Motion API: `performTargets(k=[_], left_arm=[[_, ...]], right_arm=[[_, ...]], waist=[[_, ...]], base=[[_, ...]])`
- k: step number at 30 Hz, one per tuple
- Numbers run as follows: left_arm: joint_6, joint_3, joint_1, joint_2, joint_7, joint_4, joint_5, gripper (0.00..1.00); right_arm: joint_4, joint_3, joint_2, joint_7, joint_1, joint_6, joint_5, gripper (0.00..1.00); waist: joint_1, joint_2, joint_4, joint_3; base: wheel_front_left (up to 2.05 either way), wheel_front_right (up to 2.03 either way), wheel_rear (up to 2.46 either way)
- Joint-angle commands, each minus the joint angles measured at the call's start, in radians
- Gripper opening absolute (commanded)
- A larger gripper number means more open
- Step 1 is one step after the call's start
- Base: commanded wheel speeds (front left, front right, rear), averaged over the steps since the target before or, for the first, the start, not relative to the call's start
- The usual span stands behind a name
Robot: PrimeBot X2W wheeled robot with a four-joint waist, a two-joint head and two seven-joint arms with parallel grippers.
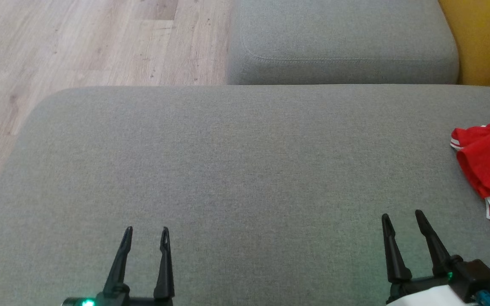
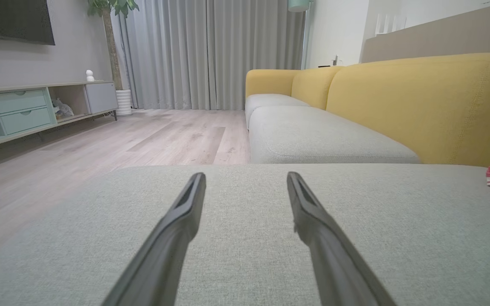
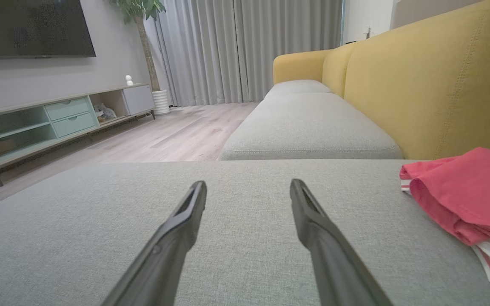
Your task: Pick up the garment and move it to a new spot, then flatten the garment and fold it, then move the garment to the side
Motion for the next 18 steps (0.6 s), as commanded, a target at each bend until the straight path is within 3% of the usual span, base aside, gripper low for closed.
performTargets(k=[1, 8, 9, 18], left_arm=[[-0.002, 0.036, -0.027, -0.005, -0.010, -0.035, 0.016, 1.00], [-0.003, 0.040, -0.025, -0.005, -0.010, -0.021, 0.032, 1.00], [-0.003, 0.006, 0.000, 0.000, 0.000, 0.010, 0.026, 0.00], [-0.010, 0.014, -0.005, 0.004, 0.016, 0.044, -0.060, 0.00]], right_arm=[[-0.036, 0.019, -0.007, -0.011, -0.022, -0.001, 0.001, 1.00], [-0.037, 0.005, -0.007, -0.011, -0.021, -0.001, 0.011, 1.00], [-0.002, -0.015, 0.000, 0.000, 0.000, 0.000, 0.004, 0.00], [0.038, -0.013, -0.005, 0.014, -0.009, 0.000, 0.086, 0.00]], waist=[[0.0001, -0.0001, -0.002, 0.000], [0.0001, -0.0001, -0.008, -0.007], [0.0001, -0.0001, -0.008, -0.007], [0.0001, -0.0001, -0.013, -0.005]], base=[[0.00, 0.00, 0.00], [0.00, 0.00, 0.00], [0.00, 0.00, 0.00], [0.00, 0.00, 0.00]])
